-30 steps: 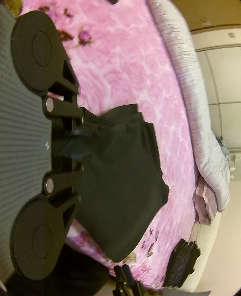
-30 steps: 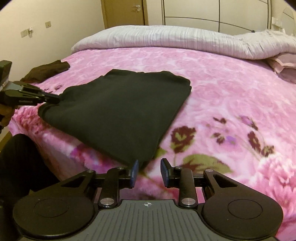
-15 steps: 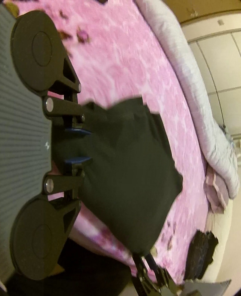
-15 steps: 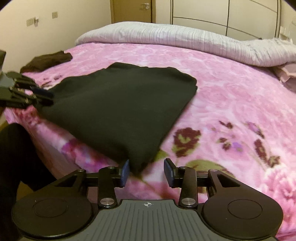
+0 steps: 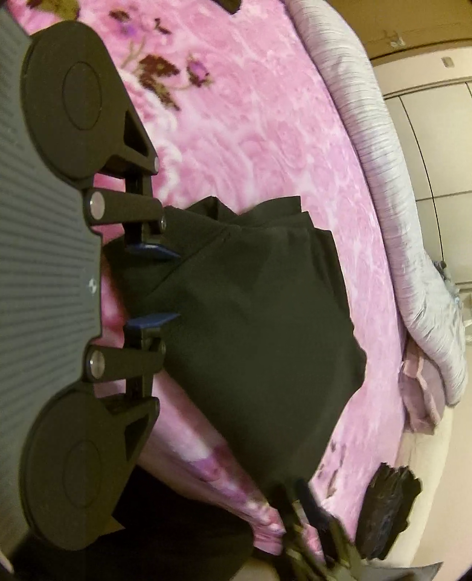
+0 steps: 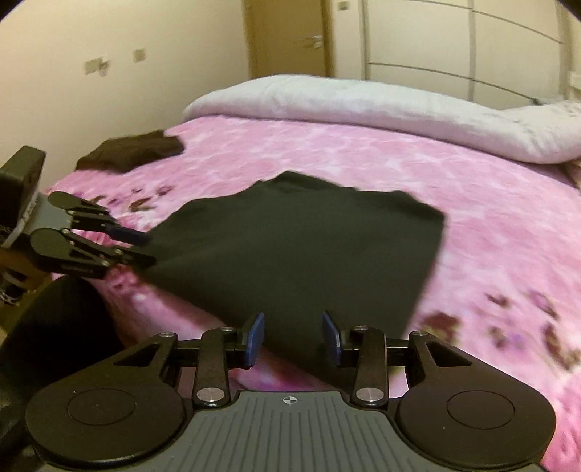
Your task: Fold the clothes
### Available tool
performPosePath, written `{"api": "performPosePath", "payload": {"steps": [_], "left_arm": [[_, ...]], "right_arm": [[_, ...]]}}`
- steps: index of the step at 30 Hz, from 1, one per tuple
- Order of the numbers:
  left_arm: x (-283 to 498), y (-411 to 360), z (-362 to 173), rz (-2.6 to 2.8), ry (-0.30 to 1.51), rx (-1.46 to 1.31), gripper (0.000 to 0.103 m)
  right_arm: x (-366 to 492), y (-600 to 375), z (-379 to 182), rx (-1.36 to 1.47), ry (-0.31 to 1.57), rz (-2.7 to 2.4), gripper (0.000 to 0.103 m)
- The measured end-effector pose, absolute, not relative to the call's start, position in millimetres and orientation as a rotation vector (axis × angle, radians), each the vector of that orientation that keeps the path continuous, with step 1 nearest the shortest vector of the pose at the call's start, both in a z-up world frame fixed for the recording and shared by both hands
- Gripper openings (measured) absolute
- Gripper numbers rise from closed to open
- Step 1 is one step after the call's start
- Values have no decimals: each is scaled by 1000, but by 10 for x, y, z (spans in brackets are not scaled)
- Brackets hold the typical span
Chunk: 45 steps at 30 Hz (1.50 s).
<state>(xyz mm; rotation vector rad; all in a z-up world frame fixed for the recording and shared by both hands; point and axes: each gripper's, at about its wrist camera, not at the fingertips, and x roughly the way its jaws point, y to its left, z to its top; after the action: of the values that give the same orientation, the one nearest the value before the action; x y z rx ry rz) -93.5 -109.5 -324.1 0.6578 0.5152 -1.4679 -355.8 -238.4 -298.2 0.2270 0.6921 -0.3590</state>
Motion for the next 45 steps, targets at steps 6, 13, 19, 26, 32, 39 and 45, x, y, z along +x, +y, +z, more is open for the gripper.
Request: {"api": "performPosePath", "payload": {"steps": [6,13,19,26,32,39,45], "left_arm": [[-872,-1248,-3015,-1499,503,588,29],[-793,-1775,-3350,-1510,493,675,27],[-645,-1798,-3357,-1497,558,595,18],[-556,-1900,-3359,-1501,597,565,15],[-553,-1946,-3344,-1493,603,564,14],[-686,-1713,-3140,-1450,564,553,19],[-971,-1538,-3164,-1525,602,565,21]], "right_arm": [[-3313,-2487,-3058,211,730,-334,40],[-3340,-2624,-3098,269,725,-303,42],[-3344,-2778,-2855,347,602,-310,43],[-2776,-3238,-3044,287,657,-408,43],[-2546,-3724,-3152,368,657,-434,47],[-3035,-3533,-2801,399,582,-462,47],[-3318,-2895,-3018,318,705,-404,47]]}}
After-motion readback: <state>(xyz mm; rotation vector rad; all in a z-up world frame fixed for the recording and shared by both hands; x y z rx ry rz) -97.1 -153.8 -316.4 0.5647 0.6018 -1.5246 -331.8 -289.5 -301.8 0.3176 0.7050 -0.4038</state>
